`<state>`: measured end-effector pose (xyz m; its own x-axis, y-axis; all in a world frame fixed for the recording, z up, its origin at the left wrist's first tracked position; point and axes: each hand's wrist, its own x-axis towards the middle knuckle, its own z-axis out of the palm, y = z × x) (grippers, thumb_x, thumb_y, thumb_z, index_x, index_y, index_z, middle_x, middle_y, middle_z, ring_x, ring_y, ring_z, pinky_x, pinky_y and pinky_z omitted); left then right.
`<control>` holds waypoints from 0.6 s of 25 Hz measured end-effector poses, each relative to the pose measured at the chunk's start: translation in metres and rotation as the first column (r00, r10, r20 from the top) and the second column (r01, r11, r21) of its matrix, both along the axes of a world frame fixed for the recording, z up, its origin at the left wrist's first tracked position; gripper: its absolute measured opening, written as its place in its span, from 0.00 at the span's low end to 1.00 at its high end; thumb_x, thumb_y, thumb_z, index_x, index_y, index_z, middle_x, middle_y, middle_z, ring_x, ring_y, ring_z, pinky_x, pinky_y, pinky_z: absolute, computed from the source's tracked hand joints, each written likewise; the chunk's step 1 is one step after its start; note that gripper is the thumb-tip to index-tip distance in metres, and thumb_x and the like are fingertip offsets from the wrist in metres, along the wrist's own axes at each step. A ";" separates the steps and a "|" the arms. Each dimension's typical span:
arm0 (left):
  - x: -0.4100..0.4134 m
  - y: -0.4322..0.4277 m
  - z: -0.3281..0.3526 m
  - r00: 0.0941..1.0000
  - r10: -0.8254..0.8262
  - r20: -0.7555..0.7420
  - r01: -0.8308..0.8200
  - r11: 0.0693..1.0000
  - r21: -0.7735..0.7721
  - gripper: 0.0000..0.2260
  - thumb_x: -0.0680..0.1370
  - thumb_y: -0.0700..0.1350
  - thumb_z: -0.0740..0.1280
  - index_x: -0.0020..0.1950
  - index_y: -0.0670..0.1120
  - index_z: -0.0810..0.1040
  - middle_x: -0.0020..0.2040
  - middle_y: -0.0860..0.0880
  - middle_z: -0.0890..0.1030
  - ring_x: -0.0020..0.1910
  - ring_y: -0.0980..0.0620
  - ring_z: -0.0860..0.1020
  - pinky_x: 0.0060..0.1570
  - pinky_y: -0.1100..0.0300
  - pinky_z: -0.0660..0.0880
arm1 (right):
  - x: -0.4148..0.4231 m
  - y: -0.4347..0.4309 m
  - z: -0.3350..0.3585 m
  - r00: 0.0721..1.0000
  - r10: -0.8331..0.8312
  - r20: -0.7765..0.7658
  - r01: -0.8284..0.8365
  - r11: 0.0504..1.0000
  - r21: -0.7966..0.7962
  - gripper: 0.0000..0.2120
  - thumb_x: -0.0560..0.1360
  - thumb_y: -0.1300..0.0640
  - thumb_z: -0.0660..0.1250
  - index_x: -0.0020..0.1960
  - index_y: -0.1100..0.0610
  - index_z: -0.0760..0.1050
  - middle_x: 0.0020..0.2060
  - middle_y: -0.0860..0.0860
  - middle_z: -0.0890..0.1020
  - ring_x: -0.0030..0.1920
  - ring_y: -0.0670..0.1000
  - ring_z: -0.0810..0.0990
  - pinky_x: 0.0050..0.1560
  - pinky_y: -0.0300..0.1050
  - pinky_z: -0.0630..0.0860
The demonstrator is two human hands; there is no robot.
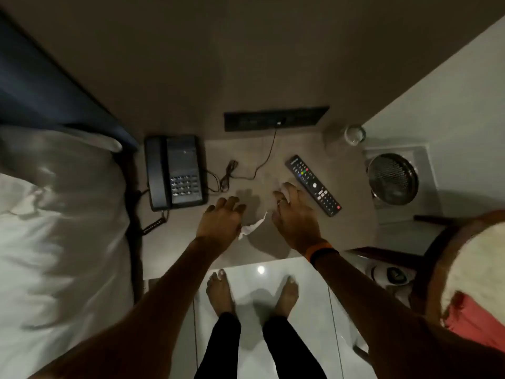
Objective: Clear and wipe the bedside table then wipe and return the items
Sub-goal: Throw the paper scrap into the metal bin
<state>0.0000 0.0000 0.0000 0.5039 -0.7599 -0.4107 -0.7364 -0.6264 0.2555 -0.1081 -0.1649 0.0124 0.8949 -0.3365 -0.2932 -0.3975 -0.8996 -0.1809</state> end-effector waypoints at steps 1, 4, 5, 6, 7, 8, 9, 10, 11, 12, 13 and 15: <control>-0.006 -0.006 -0.020 0.999 -0.003 -0.047 0.004 0.999 0.032 0.25 0.79 0.45 0.65 0.76 0.48 0.65 0.75 0.44 0.67 0.70 0.43 0.70 0.63 0.48 0.74 | -0.003 -0.002 -0.024 0.999 -0.022 -0.045 0.023 1.000 0.010 0.23 0.84 0.49 0.56 0.75 0.57 0.68 0.78 0.59 0.63 0.76 0.57 0.66 0.63 0.52 0.79; -0.022 -0.021 -0.065 0.983 0.064 -0.169 -0.064 0.998 0.003 0.30 0.78 0.45 0.69 0.77 0.54 0.63 0.72 0.44 0.66 0.66 0.42 0.74 0.58 0.47 0.77 | -0.003 -0.014 -0.076 0.988 -0.125 -0.095 0.125 0.992 0.000 0.19 0.84 0.53 0.56 0.72 0.59 0.70 0.78 0.60 0.61 0.74 0.59 0.66 0.63 0.52 0.78; -0.027 -0.025 -0.077 0.979 0.079 -0.189 -0.084 0.996 -0.018 0.30 0.77 0.45 0.70 0.77 0.55 0.62 0.72 0.44 0.65 0.65 0.41 0.74 0.59 0.46 0.78 | -0.003 -0.018 -0.089 0.986 -0.141 -0.084 0.142 0.990 0.009 0.19 0.84 0.54 0.57 0.72 0.60 0.70 0.77 0.60 0.62 0.74 0.60 0.65 0.64 0.52 0.78; -0.035 -0.029 -0.088 0.975 0.094 -0.204 -0.102 0.994 -0.031 0.29 0.77 0.45 0.70 0.76 0.55 0.64 0.72 0.44 0.64 0.65 0.41 0.74 0.60 0.45 0.78 | -0.004 -0.020 -0.101 0.986 -0.153 -0.062 0.155 0.987 0.040 0.19 0.83 0.56 0.57 0.72 0.61 0.70 0.76 0.60 0.63 0.74 0.60 0.66 0.65 0.52 0.77; -0.041 -0.032 -0.094 0.972 0.114 -0.205 -0.130 0.989 -0.067 0.25 0.78 0.46 0.68 0.74 0.54 0.67 0.72 0.44 0.65 0.65 0.41 0.74 0.61 0.45 0.77 | -0.005 -0.023 -0.108 0.986 -0.163 -0.022 0.165 0.984 0.075 0.19 0.83 0.58 0.58 0.72 0.61 0.71 0.75 0.60 0.66 0.73 0.60 0.67 0.65 0.52 0.77; -0.048 -0.036 -0.097 0.969 0.134 -0.207 -0.159 0.981 -0.108 0.20 0.80 0.47 0.67 0.71 0.51 0.72 0.71 0.43 0.67 0.64 0.41 0.75 0.61 0.45 0.77 | -0.009 -0.025 -0.111 0.984 -0.178 0.022 0.174 0.977 0.125 0.18 0.82 0.61 0.59 0.71 0.62 0.72 0.72 0.60 0.69 0.72 0.60 0.69 0.66 0.52 0.76; -0.053 -0.040 -0.099 0.967 0.157 -0.199 -0.187 0.972 -0.141 0.15 0.80 0.46 0.66 0.67 0.48 0.76 0.69 0.43 0.71 0.62 0.40 0.77 0.60 0.46 0.77 | -0.012 -0.026 -0.115 0.980 -0.189 0.069 0.175 0.970 0.168 0.17 0.82 0.63 0.59 0.69 0.62 0.75 0.70 0.61 0.72 0.70 0.60 0.72 0.67 0.52 0.75; -0.058 -0.046 -0.102 0.967 0.182 -0.179 -0.212 0.963 -0.165 0.12 0.80 0.44 0.66 0.62 0.45 0.79 0.65 0.42 0.75 0.59 0.40 0.79 0.57 0.47 0.78 | -0.016 -0.030 -0.117 0.971 -0.211 0.108 0.185 0.960 0.212 0.16 0.81 0.65 0.60 0.67 0.63 0.77 0.68 0.61 0.75 0.69 0.60 0.74 0.67 0.51 0.75; -0.063 -0.053 -0.102 0.967 0.203 -0.156 -0.230 0.956 -0.184 0.09 0.80 0.41 0.66 0.57 0.43 0.82 0.61 0.42 0.79 0.55 0.40 0.80 0.53 0.49 0.79 | -0.023 -0.034 -0.118 0.964 -0.231 0.133 0.192 0.948 0.255 0.15 0.80 0.66 0.60 0.64 0.63 0.79 0.66 0.61 0.77 0.67 0.60 0.76 0.67 0.51 0.75; -0.067 -0.060 -0.100 0.963 0.227 -0.142 -0.252 0.948 -0.196 0.07 0.79 0.38 0.66 0.53 0.42 0.83 0.57 0.41 0.81 0.50 0.41 0.81 0.49 0.51 0.79 | -0.029 -0.037 -0.115 0.960 -0.240 0.143 0.190 0.936 0.296 0.15 0.80 0.66 0.61 0.63 0.63 0.80 0.65 0.61 0.78 0.66 0.59 0.78 0.67 0.51 0.75; -0.069 -0.065 -0.097 0.955 0.262 -0.142 -0.287 0.935 -0.207 0.07 0.78 0.36 0.66 0.50 0.41 0.84 0.53 0.41 0.83 0.47 0.42 0.82 0.46 0.54 0.79 | -0.035 -0.039 -0.112 0.958 -0.242 0.154 0.181 0.926 0.330 0.14 0.80 0.66 0.61 0.62 0.63 0.81 0.64 0.61 0.79 0.65 0.59 0.79 0.66 0.51 0.76; -0.075 -0.083 -0.086 0.925 0.326 -0.193 -0.366 0.900 -0.236 0.08 0.77 0.33 0.67 0.46 0.40 0.85 0.47 0.42 0.84 0.42 0.45 0.82 0.43 0.61 0.76 | -0.049 -0.055 -0.103 0.946 -0.272 0.177 0.194 0.910 0.366 0.13 0.80 0.65 0.62 0.60 0.63 0.81 0.62 0.61 0.80 0.62 0.59 0.80 0.65 0.52 0.77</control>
